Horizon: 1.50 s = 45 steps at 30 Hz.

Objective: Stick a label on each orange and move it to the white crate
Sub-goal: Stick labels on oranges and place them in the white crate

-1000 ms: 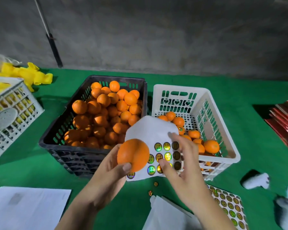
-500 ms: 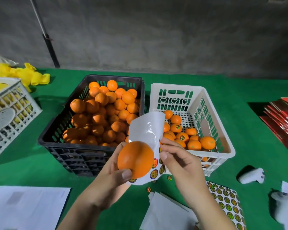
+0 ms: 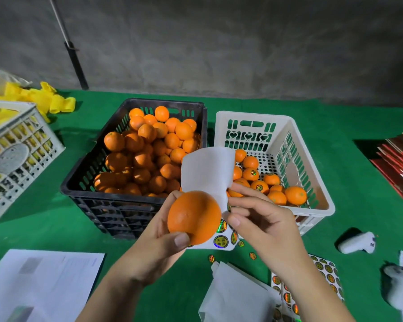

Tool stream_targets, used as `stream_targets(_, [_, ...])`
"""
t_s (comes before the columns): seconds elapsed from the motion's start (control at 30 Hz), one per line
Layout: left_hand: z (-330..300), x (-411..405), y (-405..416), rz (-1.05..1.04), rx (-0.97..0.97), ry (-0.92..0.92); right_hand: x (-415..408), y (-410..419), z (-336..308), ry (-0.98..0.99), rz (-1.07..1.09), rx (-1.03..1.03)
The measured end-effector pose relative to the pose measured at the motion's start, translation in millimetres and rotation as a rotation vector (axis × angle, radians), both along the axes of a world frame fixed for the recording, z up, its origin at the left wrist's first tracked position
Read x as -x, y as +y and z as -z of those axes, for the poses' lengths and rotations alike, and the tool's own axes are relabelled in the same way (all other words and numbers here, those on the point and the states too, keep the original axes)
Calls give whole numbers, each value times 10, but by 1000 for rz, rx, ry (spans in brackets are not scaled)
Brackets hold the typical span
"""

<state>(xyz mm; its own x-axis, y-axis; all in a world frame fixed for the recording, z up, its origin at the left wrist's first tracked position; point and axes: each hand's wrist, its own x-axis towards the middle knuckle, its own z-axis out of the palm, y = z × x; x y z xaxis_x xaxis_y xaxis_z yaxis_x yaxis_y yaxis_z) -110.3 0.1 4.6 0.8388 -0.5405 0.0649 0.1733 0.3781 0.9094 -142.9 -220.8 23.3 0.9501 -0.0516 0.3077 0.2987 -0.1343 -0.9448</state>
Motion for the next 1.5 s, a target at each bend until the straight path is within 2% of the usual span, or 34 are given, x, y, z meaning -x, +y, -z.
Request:
stream_targets(0.07, [-26, -3, -27, 3, -33, -68, 14, 8, -38, -13, 15, 84])
stream_targets(0.13, [-86, 0, -35, -33, -91, -61, 18, 8, -58, -8, 21, 148])
stream_targets(0.23, [-92, 12, -36, -19, -118, -85, 17, 1, -62, 12, 30, 157])
stream_targets(0.43, [-155, 44, -53, -7, -158, -129, 44, 46, -42, 135, 53, -106])
stream_targets(0.53, [-168, 44, -36, 12, -154, -134, 7, 26, 2, 284, 90, -295])
stream_targets(0.6, [-174, 55, -41, 19, -154, -140, -8, 10, 11, 345, 160, -311])
stream_targets(0.67, [-163, 67, -51, -6, -158, -144, 5, -34, 14, 270, 311, -244])
stream_targets(0.73, [-146, 72, -58, -55, -194, -128, 61, -88, -55, 50, 459, -71])
stream_targets(0.83, [-108, 60, -73, -84, -282, -113, 145, -34, -202, -371, 381, 338])
stream_targets(0.9, [-80, 53, -111, -81, -313, -135, 168, 96, -228, -505, 289, 540])
stream_targets(1.03, [-48, 64, -139, -66, -319, -159, 200, 181, -172, -377, 139, 661])
stream_targets(1.17, [-40, 69, -105, -93, -343, -82, 267, 34, -162, -314, -20, 954])
stream_targets(1.23, [-25, 39, -99, -88, -376, -79, 265, 42, -123, -341, -22, 1067])
stream_targets(1.3, [3, 15, -120, -92, -394, -75, 229, 93, -70, -346, 0, 1066])
stream_targets(1.4, [63, 4, -165, -114, -393, 26, 137, 112, -62, -365, 25, 1011])
stream_targets(1.5, [89, 6, -171, -117, -354, 73, 59, 51, -88, -371, -27, 959])
